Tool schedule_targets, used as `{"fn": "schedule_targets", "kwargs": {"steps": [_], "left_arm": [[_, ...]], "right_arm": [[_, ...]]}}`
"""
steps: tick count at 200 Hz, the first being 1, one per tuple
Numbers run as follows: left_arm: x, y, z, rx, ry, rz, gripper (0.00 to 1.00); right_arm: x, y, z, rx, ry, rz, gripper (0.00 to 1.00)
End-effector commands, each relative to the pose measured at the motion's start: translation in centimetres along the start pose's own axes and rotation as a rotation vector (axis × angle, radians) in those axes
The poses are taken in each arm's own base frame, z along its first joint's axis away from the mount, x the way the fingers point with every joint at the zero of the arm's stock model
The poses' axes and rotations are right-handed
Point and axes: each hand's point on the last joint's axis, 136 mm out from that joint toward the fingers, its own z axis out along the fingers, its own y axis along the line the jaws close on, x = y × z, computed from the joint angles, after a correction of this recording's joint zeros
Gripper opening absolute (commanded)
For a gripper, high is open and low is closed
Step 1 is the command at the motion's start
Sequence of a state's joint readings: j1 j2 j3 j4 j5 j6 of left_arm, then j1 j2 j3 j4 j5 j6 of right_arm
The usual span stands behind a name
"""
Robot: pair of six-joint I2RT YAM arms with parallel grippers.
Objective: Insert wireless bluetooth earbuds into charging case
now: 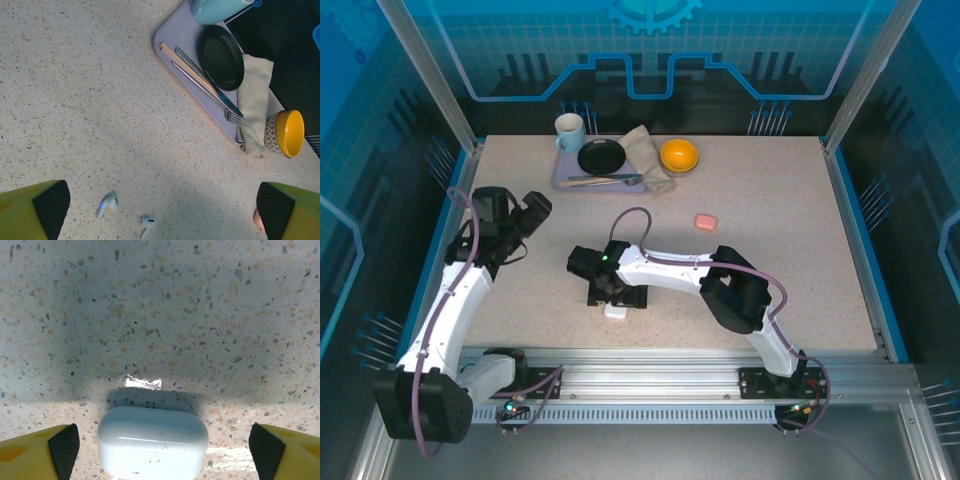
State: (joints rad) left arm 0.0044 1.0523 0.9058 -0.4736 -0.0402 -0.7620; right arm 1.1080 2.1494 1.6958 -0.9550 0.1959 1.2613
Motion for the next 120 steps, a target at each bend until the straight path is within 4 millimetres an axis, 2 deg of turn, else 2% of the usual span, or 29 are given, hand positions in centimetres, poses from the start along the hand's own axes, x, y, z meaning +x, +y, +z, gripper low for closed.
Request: {"fn": "schedule_targets", "kwargs": {"steps": [1,66,104,120], "left_arm": [[1.0,0.9,-0.2,-0.004,0.029,-0.025,0.99],[1.4,1.0,0.0,0.005,0.039,-0.023,0.99],[1.6,1.0,0.2,0.01,0.048,-0.027,0.99],[1.7,1.0,0.2,0.01,0.051,-0.033,0.99]], "right_arm": [[1.6,-0.5,1.6,0.035,0.049,0.011,0.89],[2.1,0.0,3.0,0.034,0.071,-0.004,0.83],[2.2,-0.1,3.7,0.044,0.082,-0.004,0.75],[2.5,0.1,3.9,0.038,0.088,-0.005,0.68]]}}
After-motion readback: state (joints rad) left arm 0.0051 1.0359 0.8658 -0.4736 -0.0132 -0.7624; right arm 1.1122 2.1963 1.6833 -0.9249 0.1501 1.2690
